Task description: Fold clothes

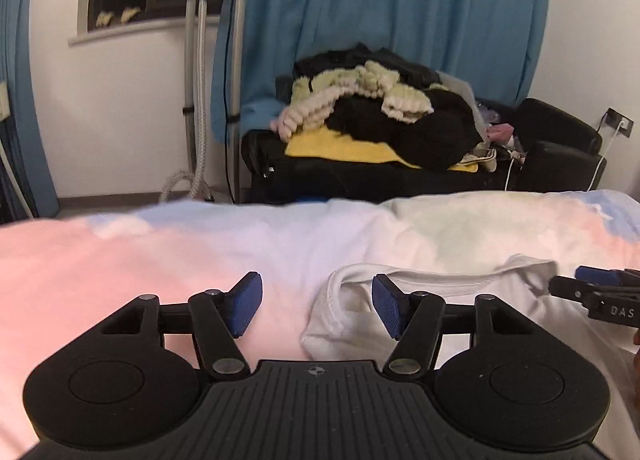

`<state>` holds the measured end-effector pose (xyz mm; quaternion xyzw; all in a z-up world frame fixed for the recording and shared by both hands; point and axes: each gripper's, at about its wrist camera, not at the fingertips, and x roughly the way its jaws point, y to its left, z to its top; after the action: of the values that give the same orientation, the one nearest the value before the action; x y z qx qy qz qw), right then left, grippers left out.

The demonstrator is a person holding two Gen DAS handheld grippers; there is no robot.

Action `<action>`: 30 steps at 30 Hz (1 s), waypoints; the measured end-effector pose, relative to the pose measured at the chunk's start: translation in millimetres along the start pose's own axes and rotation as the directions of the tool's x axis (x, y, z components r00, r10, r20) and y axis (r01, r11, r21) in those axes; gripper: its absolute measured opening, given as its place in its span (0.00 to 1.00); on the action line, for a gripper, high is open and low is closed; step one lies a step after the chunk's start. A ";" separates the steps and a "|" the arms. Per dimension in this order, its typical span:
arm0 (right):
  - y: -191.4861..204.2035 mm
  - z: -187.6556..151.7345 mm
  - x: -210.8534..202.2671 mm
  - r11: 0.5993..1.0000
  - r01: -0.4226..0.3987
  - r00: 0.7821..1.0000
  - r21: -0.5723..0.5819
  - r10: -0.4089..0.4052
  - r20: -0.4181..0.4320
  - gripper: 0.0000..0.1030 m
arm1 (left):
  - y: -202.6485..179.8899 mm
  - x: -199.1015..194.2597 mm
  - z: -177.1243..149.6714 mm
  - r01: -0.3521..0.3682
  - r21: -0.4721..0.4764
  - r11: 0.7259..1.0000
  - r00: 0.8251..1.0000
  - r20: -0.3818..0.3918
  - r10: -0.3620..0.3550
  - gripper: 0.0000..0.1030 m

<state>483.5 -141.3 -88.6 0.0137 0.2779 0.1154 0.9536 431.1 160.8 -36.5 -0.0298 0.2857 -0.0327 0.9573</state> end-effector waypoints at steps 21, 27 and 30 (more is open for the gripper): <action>23.6 -122.5 -369.4 0.993 -0.109 0.987 0.053 0.102 0.124 0.64 | 57.5 -259.1 -137.0 -0.049 -0.418 0.907 0.998 0.018 0.062 0.68; 13.9 -164.2 -401.9 0.973 -0.163 0.982 0.162 0.145 0.119 0.64 | 82.4 -252.1 -166.7 -0.046 -0.557 0.829 0.999 -0.038 0.030 0.68; 6.0 -171.2 -392.2 0.967 -0.159 0.985 0.200 0.141 0.100 0.64 | 87.8 -237.8 -171.6 -0.049 -0.583 0.811 0.998 -0.052 0.023 0.68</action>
<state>69.8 -231.2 -26.2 0.1389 0.2459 0.1570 0.9464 142.4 260.6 -56.9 -0.3158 0.3027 0.0741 0.8962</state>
